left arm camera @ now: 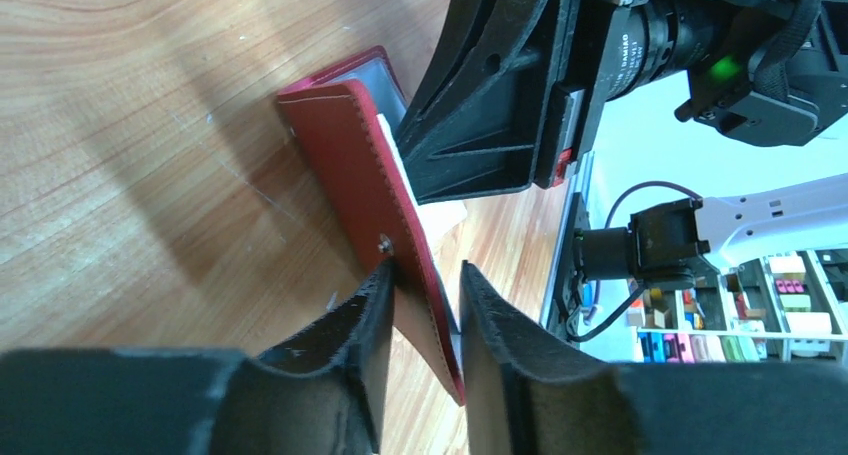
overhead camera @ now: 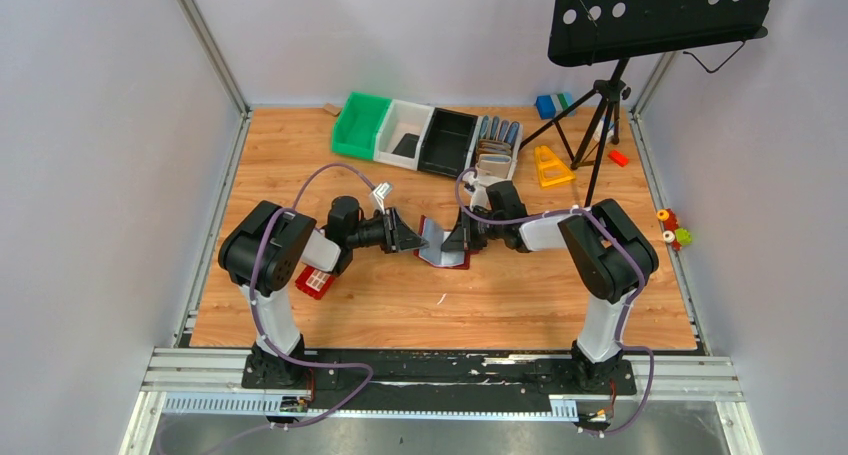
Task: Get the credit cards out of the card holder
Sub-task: Remove the credit card from the card holder.
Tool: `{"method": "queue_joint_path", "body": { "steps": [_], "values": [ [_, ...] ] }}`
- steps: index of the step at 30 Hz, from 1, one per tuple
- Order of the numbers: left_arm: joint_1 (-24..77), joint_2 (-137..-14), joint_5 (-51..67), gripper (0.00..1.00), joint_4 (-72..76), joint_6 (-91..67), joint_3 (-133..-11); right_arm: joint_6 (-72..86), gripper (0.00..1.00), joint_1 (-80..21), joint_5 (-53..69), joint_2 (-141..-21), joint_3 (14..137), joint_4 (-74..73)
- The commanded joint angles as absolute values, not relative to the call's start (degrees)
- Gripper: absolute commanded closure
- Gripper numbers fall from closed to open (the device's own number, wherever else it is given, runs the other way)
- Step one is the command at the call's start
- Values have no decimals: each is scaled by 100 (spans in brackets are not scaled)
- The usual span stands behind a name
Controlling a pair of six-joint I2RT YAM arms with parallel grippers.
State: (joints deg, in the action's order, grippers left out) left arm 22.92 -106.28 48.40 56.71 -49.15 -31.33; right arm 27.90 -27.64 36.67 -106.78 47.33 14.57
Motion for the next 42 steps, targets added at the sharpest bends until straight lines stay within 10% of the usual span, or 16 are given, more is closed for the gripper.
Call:
{"method": "queue_joint_path", "body": {
  "steps": [1, 17, 42],
  "values": [
    [2346, -10520, 4829, 69, 5589, -4703, -3256, 2546, 100, -2856, 3455, -10757, 4790, 1204],
    [2340, -10465, 5054, 100, 6289, -5138, -3181, 2446, 100, -2872, 3206, -10795, 4886, 894],
    [3454, -8083, 1399, 100, -880, -2344, -4608, 3051, 96, -3099, 2752, -9865, 4395, 854]
  ]
}}
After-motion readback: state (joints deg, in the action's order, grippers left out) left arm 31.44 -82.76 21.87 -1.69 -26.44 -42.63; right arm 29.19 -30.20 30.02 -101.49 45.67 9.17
